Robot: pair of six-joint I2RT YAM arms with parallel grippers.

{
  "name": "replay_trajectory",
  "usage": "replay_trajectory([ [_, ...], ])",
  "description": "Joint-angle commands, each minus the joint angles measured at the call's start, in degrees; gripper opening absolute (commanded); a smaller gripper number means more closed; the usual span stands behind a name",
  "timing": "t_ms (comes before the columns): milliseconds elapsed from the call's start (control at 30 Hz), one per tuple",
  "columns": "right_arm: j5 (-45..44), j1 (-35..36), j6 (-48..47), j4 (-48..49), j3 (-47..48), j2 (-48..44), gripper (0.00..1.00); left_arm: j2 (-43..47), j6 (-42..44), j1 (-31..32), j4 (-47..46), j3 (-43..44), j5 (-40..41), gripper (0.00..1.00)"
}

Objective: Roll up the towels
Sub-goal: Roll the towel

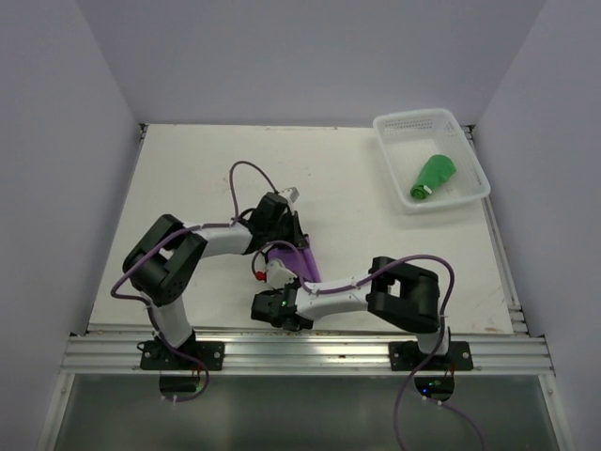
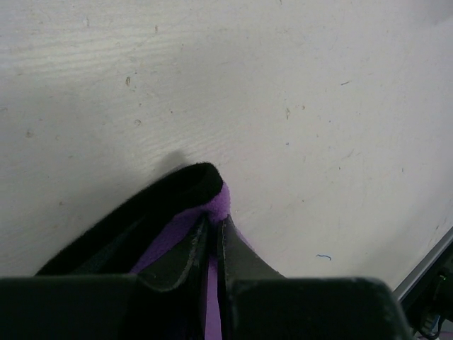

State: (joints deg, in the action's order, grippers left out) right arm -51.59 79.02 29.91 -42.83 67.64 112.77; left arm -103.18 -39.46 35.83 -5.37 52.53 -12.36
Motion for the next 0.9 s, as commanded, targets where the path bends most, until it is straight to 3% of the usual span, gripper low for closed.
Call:
replay_trajectory([
  [0, 2.9, 1.31, -0.56, -3.76, 1.45, 0.87, 0.0, 2.28, 1.58, -1.73, -6.23, -2.34, 6.65, 0.0],
  [133, 6.41, 1.4, -0.03, -1.48, 0.39, -2.28, 0.05, 2.19, 2.02, -1.73, -9.83, -5.85, 5.68, 0.0],
  [400, 12.65, -0.62, 1.29, 1.69, 0.13, -13.52, 0.27, 2.89, 0.88, -1.73, -15.64, -11.48, 5.15, 0.0],
  [500, 15.29, -2.47, 2.08, 3.36, -1.36, -19.49, 0.29, 2.98, 0.79, -1.64, -16.86, -13.24, 5.42, 0.0],
  [733, 30.92, -15.01, 6.21, 12.93, -11.81, -33.12, 0.3, 2.72, -0.09, -1.64, -19.42, -15.97, 5.06, 0.0],
  [867, 39.89, -21.53, 9.63, 19.96, -17.35, -35.07, 0.32, 3.42, -0.18, -1.56, -19.95, -16.85, 5.15, 0.0],
])
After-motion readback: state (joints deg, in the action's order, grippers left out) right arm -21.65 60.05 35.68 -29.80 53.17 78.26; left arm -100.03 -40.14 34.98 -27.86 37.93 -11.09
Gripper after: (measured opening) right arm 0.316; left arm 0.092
